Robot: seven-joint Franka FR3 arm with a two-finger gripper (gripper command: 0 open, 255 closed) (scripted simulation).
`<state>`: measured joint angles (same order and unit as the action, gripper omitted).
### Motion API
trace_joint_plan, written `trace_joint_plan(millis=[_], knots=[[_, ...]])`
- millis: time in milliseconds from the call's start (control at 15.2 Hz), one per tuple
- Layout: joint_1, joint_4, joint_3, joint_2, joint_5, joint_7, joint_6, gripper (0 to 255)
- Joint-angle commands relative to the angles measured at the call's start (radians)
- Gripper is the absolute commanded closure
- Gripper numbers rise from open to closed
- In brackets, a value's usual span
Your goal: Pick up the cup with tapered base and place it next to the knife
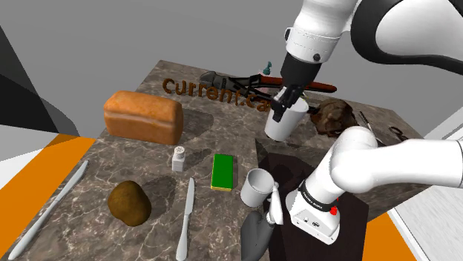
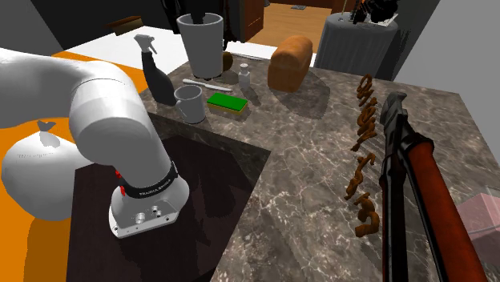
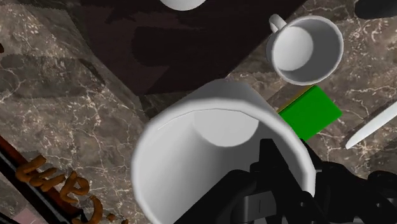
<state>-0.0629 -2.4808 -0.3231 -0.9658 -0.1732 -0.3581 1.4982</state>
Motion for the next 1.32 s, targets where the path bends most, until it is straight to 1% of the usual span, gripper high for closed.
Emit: trace_joint_plan(millis=[0,330,660,990,1254], knots=[[-0.017,0.015,-0.046,-0.003,-0.042,-0.049,-0.014,255],[-0.047,0.07,-0.166,0.014,-0.139,-0.17,-0.033,255],[-0.057,0.151,-0.289,0.057,-0.224,-0.291,-0.039,255],[-0.041,0.256,-0.419,0.122,-0.291,-0.413,-0.035,255],[-0.007,0.357,-0.533,0.186,-0.329,-0.511,-0.028,255]])
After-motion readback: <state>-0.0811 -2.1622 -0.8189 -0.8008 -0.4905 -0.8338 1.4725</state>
